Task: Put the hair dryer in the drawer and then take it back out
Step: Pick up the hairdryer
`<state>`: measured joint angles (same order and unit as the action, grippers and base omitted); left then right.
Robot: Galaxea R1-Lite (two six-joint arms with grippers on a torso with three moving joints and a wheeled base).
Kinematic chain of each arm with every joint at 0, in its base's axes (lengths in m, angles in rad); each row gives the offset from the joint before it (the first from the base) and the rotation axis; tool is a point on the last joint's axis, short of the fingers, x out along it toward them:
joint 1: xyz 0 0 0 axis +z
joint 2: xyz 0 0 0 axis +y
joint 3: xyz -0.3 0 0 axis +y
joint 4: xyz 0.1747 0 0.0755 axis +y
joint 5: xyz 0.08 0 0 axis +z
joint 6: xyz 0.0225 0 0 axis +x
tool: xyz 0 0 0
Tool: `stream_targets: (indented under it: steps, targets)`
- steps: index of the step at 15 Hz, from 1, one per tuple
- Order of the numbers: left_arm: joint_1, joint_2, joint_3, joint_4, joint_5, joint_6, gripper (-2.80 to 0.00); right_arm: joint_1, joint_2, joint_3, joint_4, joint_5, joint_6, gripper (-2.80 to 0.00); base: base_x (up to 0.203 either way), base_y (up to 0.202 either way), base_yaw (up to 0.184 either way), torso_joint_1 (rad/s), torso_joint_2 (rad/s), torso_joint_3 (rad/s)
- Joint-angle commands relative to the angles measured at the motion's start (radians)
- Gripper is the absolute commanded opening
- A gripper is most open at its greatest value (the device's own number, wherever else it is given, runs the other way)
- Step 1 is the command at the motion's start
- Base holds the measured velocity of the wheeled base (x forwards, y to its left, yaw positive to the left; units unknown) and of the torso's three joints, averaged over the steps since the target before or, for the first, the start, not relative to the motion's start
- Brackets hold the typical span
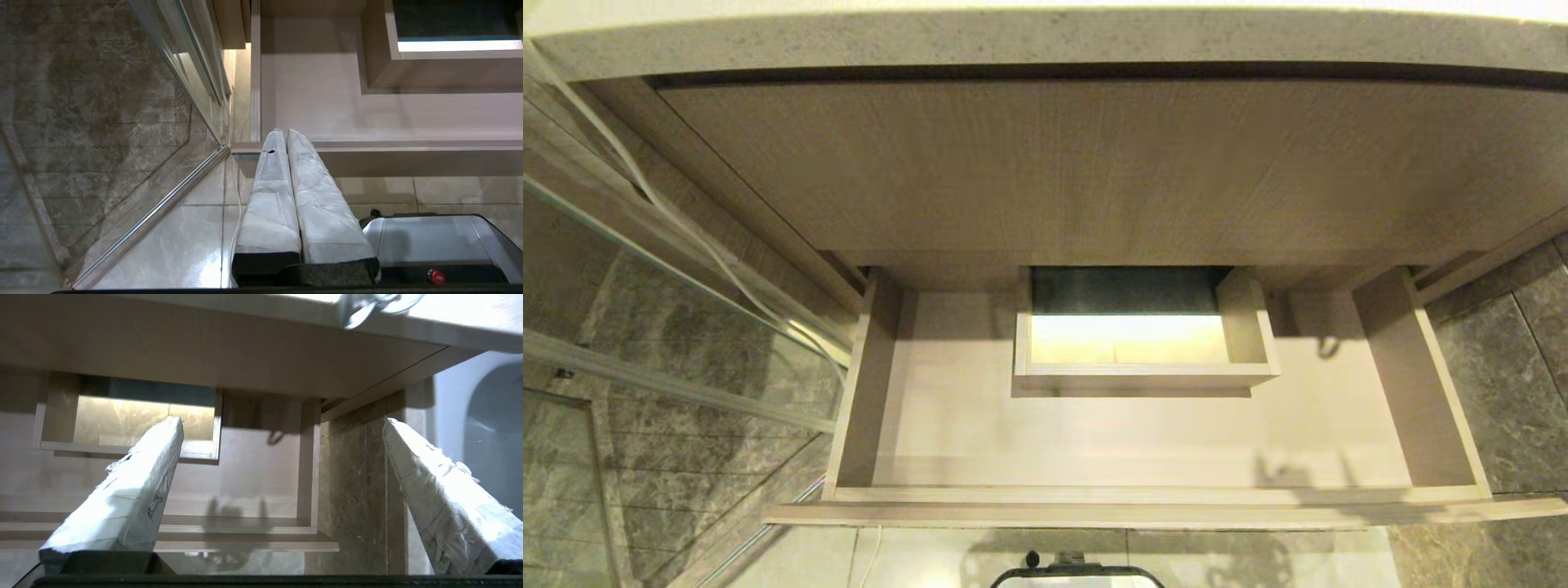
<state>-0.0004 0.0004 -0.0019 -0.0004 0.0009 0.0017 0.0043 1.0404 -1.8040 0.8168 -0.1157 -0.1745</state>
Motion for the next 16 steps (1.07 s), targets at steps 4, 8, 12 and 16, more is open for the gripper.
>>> stream_targets:
  steps: [4,8,12,16]
  targets:
    - [-0.001,0.0,0.001,0.0,0.001,0.0,-2.8,0.003,0.004,-0.001,0.004,0.001,-0.016,0.0,0.0,0.0,0.0,0.068,-0.1,-0.048]
    - [0.0,0.0,0.0,0.0,0.001,0.0,-2.8,0.0,-0.001,0.009,0.01,-0.001,-0.014,0.0,0.0,0.0,0.0,0.0,0.0,0.0]
    - [-0.001,0.0,0.001,0.0,0.001,0.0,-2.8,0.0,-0.002,-0.005,0.007,-0.002,-0.015,0.0,0.0,0.0,0.0,0.0,0.0,0.0]
    - [0.0,0.0,0.001,0.0,0.001,0.0,-2.8,0.0,0.001,-0.029,0.016,-0.004,-0.016,0.0,0.0,0.0,0.0,0.208,0.0,0.206]
